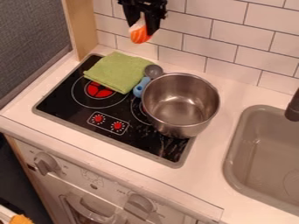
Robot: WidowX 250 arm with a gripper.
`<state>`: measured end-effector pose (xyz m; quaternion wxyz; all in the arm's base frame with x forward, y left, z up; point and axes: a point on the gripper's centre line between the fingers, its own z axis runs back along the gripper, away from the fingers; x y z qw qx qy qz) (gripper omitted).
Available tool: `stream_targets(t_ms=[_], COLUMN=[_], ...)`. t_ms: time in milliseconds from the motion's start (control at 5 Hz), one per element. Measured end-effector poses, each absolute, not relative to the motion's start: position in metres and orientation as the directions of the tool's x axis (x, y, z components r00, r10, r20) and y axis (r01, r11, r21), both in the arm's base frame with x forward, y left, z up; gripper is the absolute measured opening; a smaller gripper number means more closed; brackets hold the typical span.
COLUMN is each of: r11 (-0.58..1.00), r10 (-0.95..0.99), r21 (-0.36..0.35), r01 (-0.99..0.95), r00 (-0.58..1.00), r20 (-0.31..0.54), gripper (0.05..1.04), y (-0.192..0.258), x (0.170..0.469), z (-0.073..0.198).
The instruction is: Move the sushi on the green ciphen on the left burner
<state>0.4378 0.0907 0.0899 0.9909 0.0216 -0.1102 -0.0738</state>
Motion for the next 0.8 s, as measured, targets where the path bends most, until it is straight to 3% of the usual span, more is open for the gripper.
stream_targets(t_ms=[600, 800], r11=[0.991, 0.99], r10=[-0.1, -0.077], r21=[0.1, 0.123], r01=[0.092, 0.067], r00=[0.992, 0.994], r20=[0.076, 0.073], gripper=[0.615, 0.614], y=[0.113, 0.121], x=[0.41, 0.408], z=[0.047, 0.045])
